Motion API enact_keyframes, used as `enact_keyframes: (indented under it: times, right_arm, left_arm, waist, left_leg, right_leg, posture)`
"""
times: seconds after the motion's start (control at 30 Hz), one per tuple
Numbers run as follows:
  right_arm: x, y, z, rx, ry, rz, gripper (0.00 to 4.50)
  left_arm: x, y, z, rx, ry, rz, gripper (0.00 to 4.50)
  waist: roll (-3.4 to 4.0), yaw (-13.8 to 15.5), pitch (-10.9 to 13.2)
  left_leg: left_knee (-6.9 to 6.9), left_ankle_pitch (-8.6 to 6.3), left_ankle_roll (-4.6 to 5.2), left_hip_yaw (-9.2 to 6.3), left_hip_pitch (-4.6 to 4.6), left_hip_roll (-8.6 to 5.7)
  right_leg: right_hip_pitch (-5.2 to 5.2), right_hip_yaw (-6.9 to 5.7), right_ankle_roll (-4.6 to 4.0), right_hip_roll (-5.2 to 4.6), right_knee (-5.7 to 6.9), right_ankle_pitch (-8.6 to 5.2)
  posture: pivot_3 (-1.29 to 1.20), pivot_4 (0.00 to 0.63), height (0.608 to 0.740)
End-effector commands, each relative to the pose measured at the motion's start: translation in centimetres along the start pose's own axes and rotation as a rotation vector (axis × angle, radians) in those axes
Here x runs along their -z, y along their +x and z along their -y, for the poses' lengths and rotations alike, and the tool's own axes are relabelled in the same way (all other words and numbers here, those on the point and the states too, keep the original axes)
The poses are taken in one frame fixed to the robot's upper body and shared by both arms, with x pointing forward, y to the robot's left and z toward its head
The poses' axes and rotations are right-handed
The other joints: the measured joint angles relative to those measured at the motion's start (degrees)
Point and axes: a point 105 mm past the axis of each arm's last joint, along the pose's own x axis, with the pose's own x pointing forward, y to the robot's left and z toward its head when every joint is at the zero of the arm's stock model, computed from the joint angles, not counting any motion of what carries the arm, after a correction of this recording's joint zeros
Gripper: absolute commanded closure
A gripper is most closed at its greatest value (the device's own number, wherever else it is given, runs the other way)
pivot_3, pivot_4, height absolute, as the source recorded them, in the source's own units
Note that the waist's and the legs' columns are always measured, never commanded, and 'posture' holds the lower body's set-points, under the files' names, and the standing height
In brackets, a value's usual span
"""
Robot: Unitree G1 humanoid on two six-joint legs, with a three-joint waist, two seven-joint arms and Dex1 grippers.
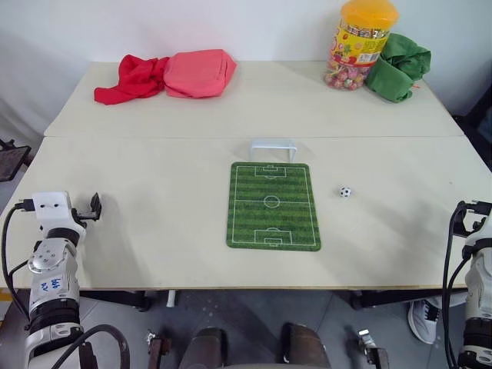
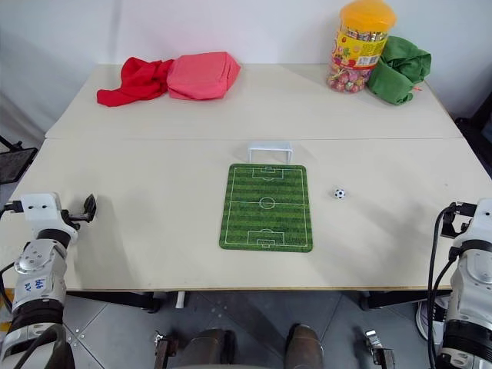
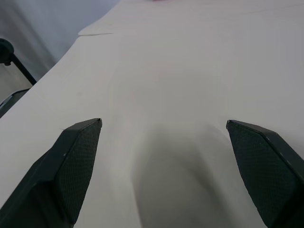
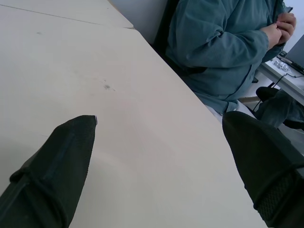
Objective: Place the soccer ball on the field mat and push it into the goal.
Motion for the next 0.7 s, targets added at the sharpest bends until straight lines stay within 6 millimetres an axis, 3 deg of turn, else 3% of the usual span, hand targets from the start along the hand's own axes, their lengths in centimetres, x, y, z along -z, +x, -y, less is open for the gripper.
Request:
enact_keyframes:
  times: [0.03, 0.2, 0.3, 0.47, 0.53, 0.57, 0.6, 0.7]
  right_arm:
    - [-1.8, 0.0, 0.9, 0.013, -0.012, 0.056, 0.04]
    - [-2.8, 0.1, 1.1, -0.008, -0.019, 0.073, 0.04]
    - [-4.4, 0.3, 0.2, -0.095, -0.027, 0.101, 0.04]
    - [-8.9, -0.5, -5.3, -0.432, -0.015, 0.186, 0.04]
    - [-9.7, -1.1, -7.4, -0.546, -0.015, 0.196, 0.04]
    - [-10.2, -1.6, -9.6, -0.649, -0.032, 0.203, 0.04]
    - [-10.4, -2.3, -11.8, -0.753, -0.044, 0.204, 0.04]
    - [-10.3, -3.3, -15.3, -0.923, -0.053, 0.188, 0.04]
  left_arm:
    - [-0.8, 0.2, 0.8, 0.048, 0.011, 0.027, 0.00]
    - [-1.8, 0.3, 2.4, 0.162, -0.021, 0.062, 0.00]
    - [-2.6, 0.5, 3.0, 0.244, 0.006, 0.065, 0.00]
    - [-4.3, -0.2, 7.2, 0.599, 0.066, 0.110, 0.00]
    - [-4.5, -0.6, 8.3, 0.705, 0.048, 0.105, 0.00]
    - [-4.9, -1.2, 9.1, 0.798, 0.050, 0.123, 0.00]
    - [-5.7, -2.0, 10.1, 0.911, 0.020, 0.181, 0.00]
    - [-6.9, -4.2, 11.5, 1.170, -0.037, 0.283, 0.00]
  waist:
    - [0.00, 0.04, 0.00]
    - [0.00, 0.14, 0.00]
    - [0.00, 0.04, 0.00]
    - [0.00, -0.24, 0.00]
    - [-0.01, -0.35, 0.00]
    - [-0.01, -0.43, 0.00]
    - [-0.01, -0.60, 0.01]
    - [-0.03, -1.14, 0.02]
  left_leg:
    - [0.00, 0.00, 0.00, 0.00, 0.00, 0.00]
    - [0.01, 0.00, 0.00, 0.00, -0.02, -0.01]
    - [0.01, 0.00, 0.00, 0.00, -0.02, 0.00]
    - [0.02, 0.00, 0.00, 0.05, -0.03, 0.05]
    - [0.03, 0.00, 0.00, 0.06, -0.03, 0.09]
    - [0.03, 0.00, -0.01, 0.06, -0.03, 0.11]
    - [0.03, -0.01, -0.02, 0.06, -0.03, 0.12]
    - [0.06, -0.02, -0.03, 0.07, -0.12, 0.12]
  right_leg:
    - [0.00, 0.00, 0.00, 0.00, 0.00, 0.00]
    - [0.00, 0.00, 0.00, 0.00, 0.00, 0.00]
    - [-0.02, 0.00, 0.00, 0.00, 0.00, 0.00]
    - [-0.04, 0.02, -0.01, 0.07, 0.00, 0.00]
    - [-0.07, 0.04, -0.01, 0.11, 0.02, 0.01]
    - [-0.07, 0.03, -0.02, 0.14, 0.01, 0.01]
    - [-0.08, 0.03, -0.02, 0.15, 0.02, 0.01]
    - [-0.15, 0.03, -0.02, 0.15, 0.02, 0.01]
  posture:
    - [0.00, 0.150, 0.740]
    - [0.00, 0.150, 0.740]
    - [0.00, 0.150, 0.740]
    - [0.00, 0.150, 0.740]
    - [0.00, 0.150, 0.740]
    - [0.00, 0.150, 0.740]
    - [0.00, 0.150, 0.740]
    - [0.00, 0.150, 0.740]
